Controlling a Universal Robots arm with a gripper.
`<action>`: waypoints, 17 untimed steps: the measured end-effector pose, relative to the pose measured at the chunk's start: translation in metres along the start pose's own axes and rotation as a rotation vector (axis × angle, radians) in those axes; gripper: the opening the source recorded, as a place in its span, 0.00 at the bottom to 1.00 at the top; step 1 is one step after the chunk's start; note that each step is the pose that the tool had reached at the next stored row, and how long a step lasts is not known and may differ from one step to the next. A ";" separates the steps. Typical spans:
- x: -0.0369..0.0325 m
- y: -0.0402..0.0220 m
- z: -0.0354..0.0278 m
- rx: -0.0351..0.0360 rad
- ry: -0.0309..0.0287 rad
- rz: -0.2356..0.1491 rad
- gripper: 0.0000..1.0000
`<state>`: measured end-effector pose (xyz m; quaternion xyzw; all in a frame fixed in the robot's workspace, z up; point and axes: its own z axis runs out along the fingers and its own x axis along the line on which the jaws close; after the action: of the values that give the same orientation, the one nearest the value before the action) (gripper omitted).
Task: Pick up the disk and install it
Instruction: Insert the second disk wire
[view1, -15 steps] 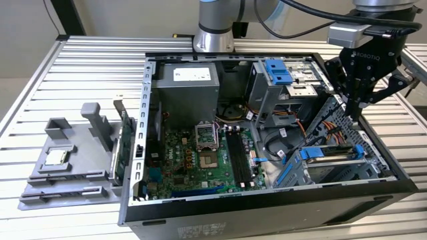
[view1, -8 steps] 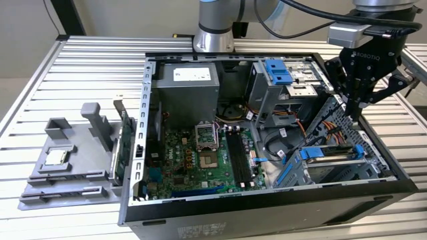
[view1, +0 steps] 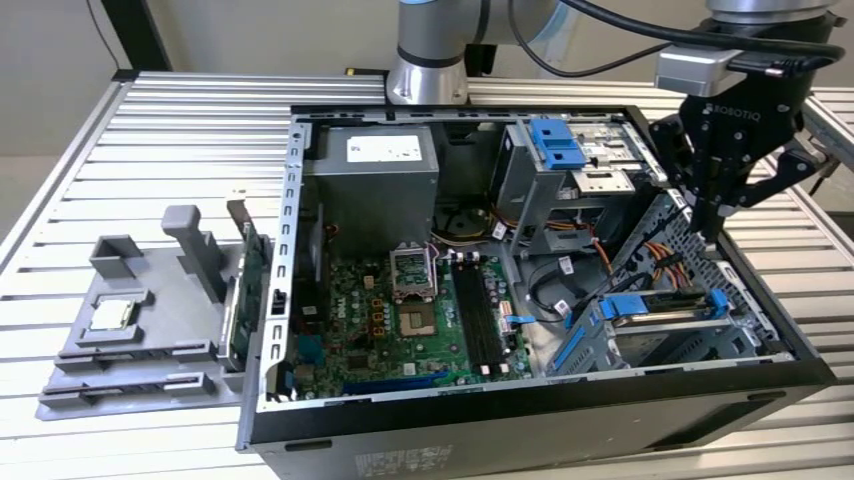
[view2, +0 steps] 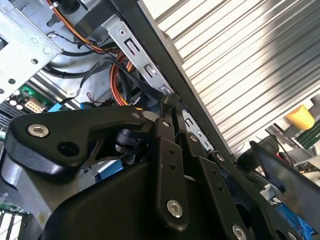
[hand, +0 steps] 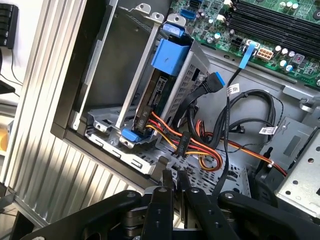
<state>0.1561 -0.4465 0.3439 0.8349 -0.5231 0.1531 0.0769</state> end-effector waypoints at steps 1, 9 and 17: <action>0.0002 0.0002 0.0001 0.0001 -0.0001 0.000 0.00; 0.0021 0.0017 0.0002 0.0012 -0.0026 0.000 0.00; 0.0110 0.0089 0.0013 0.0209 -0.0459 0.009 0.00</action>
<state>0.1529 -0.4601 0.3461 0.8366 -0.5268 0.1397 0.0555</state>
